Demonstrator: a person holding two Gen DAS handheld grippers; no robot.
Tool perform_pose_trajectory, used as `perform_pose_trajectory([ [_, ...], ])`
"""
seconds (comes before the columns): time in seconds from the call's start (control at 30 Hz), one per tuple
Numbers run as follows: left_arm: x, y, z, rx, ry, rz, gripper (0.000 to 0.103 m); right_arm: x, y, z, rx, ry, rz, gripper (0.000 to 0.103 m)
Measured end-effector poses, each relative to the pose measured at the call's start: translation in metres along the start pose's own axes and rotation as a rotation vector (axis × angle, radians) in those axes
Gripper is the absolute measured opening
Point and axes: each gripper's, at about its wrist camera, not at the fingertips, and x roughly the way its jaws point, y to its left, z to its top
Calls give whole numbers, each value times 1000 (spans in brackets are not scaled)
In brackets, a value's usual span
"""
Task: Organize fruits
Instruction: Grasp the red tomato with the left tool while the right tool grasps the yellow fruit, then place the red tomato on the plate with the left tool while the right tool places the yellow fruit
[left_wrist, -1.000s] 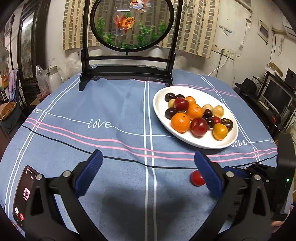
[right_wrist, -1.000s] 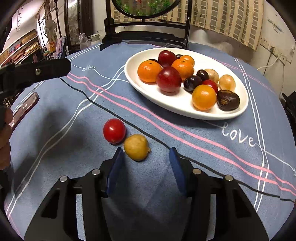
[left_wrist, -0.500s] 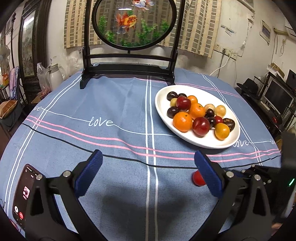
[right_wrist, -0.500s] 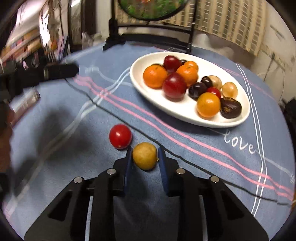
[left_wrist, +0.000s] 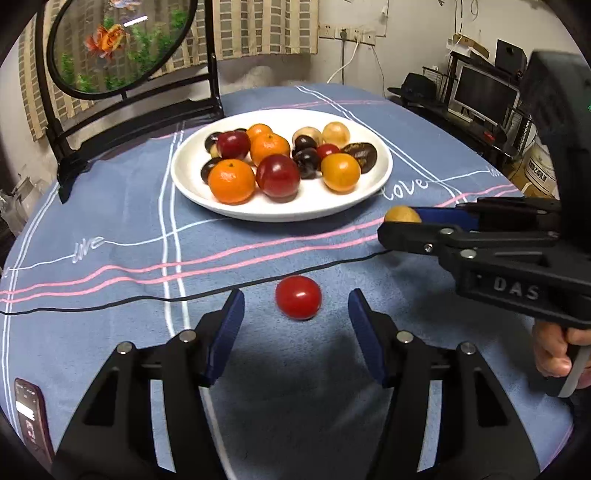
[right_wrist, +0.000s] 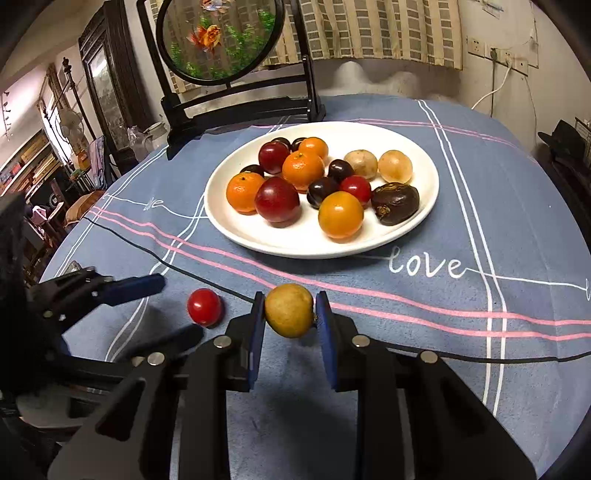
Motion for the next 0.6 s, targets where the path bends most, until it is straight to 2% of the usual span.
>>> perform_pose_trajectory([
  [0.13,9,-1,3,-17,9,-18,52,1,2,0,-2,2,3,28],
  [0.2,15,-1,3,-19,23,-21,43,1,2,0,-1,2,4,27],
  [0.27,20,-1,2,-20,39,-22,39,2,2,0,-2,2,4,27],
  [0.43,25,-2,2,-19,50,-13,37,1,2,1,3,-1,3,27],
  [0.6,27,-4,1,-5,52,7,31,-1,2,1,3,-6,4,27],
])
